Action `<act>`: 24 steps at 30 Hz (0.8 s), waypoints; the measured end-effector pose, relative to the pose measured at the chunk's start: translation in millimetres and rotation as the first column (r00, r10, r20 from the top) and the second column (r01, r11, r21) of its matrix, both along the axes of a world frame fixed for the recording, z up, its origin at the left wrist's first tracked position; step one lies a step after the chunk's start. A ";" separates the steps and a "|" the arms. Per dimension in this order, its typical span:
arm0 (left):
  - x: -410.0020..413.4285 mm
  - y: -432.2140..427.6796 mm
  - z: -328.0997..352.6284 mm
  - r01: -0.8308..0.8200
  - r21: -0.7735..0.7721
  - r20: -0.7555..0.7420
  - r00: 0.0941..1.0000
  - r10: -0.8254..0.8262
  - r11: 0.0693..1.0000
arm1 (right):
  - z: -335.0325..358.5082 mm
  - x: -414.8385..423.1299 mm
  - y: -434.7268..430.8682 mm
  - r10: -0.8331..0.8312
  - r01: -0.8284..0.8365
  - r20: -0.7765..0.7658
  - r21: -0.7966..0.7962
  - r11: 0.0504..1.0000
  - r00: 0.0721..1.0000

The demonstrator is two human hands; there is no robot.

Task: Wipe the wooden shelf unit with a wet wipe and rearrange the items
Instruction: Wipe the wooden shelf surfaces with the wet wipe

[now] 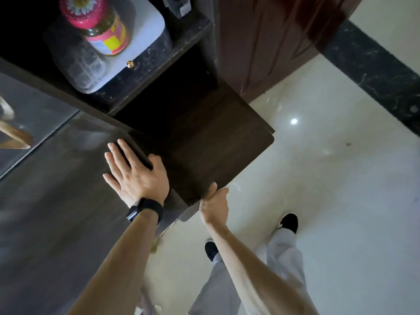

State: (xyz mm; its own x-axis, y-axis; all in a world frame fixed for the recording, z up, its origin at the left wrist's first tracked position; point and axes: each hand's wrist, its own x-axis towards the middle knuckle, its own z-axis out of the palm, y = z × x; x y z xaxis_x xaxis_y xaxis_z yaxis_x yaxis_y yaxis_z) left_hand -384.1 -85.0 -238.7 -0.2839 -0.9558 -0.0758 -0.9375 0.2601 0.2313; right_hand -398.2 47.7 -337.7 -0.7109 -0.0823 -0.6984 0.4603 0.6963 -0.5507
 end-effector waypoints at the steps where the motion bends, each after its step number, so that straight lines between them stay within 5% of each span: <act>1: 0.3 0.1 0.6 0.006 0.009 0.000 1.000 -0.006 1.000 | 5.1 0.4 5.4 0.129 -0.128 -0.005 0.054 0.990 0.992; 5: 1.7 1.5 5.0 0.028 0.019 -0.001 1.000 -0.028 0.999 | 11.8 -6.3 42.0 0.537 -0.498 -0.269 0.202 0.843 0.800; 8: 2.1 1.8 5.4 0.040 0.013 -0.011 0.999 -0.040 0.999 | 4.8 -24.8 64.9 0.429 -0.395 -0.549 0.187 0.900 0.717; 12: 5.2 -0.3 0.9 0.057 0.009 -0.012 0.998 -0.057 0.998 | -5.2 -82.3 69.4 0.233 -0.284 -0.703 0.046 0.958 0.672; 18: 25.9 -0.2 6.4 0.217 0.067 -0.178 0.963 -0.202 0.974 | -34.9 -91.6 52.3 0.539 -0.404 -0.759 0.392 0.826 0.365; 20: 46.4 7.4 12.2 0.369 0.070 -0.188 0.917 -0.351 0.927 | -35.0 -53.2 59.8 0.581 -0.493 -0.738 0.385 0.780 0.343; 24: 105.9 24.7 16.2 0.628 0.053 0.009 0.777 -0.630 0.776 | -34.4 14.1 66.6 0.538 -0.539 -0.701 0.256 0.803 0.468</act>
State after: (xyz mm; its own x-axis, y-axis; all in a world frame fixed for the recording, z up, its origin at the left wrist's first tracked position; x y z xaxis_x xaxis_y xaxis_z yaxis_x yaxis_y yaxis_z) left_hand -278.3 -60.3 -222.4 -0.8180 -0.5605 -0.1292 -0.5743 0.7838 0.2362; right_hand -384.1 114.2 -372.2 -0.7775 -0.6287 0.0131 -0.5458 0.6644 -0.5105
